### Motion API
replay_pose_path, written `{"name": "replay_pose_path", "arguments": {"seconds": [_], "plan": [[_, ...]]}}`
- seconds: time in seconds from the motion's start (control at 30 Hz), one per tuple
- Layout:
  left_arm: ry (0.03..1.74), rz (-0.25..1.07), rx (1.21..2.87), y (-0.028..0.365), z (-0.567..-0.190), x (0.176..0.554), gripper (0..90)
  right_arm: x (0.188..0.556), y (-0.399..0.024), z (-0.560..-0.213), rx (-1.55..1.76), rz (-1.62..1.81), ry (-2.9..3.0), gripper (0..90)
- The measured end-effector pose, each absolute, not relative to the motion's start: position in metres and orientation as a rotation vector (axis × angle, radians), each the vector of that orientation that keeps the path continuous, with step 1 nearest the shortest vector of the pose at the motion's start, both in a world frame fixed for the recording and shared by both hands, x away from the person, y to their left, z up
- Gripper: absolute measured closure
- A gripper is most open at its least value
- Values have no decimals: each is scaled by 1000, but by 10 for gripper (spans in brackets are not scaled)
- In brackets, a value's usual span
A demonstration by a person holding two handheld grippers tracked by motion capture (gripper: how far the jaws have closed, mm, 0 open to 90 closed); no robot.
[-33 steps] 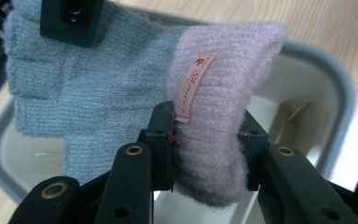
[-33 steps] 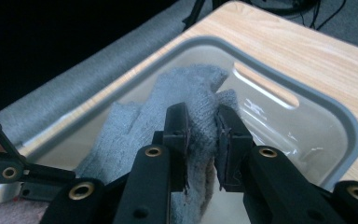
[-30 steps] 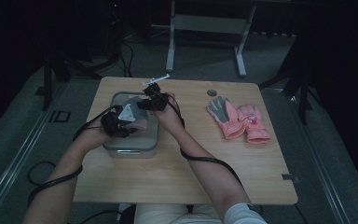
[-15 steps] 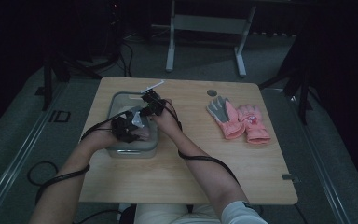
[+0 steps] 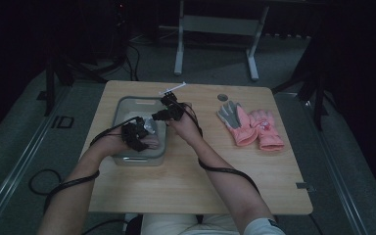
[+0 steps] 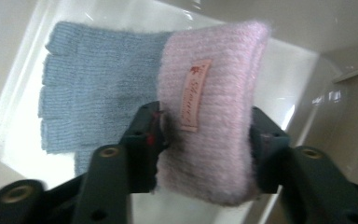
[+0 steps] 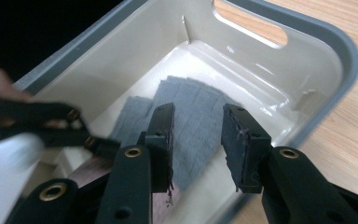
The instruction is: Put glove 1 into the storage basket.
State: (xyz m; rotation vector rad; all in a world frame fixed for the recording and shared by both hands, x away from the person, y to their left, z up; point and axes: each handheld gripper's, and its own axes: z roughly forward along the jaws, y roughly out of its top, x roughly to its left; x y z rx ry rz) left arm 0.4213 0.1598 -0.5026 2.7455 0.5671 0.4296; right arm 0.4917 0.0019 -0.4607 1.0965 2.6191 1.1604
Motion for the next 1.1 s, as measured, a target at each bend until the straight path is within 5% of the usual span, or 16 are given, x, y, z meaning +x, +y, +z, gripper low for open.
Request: {"name": "replay_pose_path", "arguments": {"seconds": [0.13,0.43,0.8,1.1], "plan": [[610,458,2691,164,-492,419,339,482,-12,-452,1065,1195,2616,630],[678,428,2503,170,-455,405,159,459,-47,-430,975,1249,2581,615],[636,356,2404,129,-443,391,23,448,-86,-421,955,1223,2539,582],[576,340,2372,99,-443,383,19,447,-124,-432,903,1204,2500,605]]}}
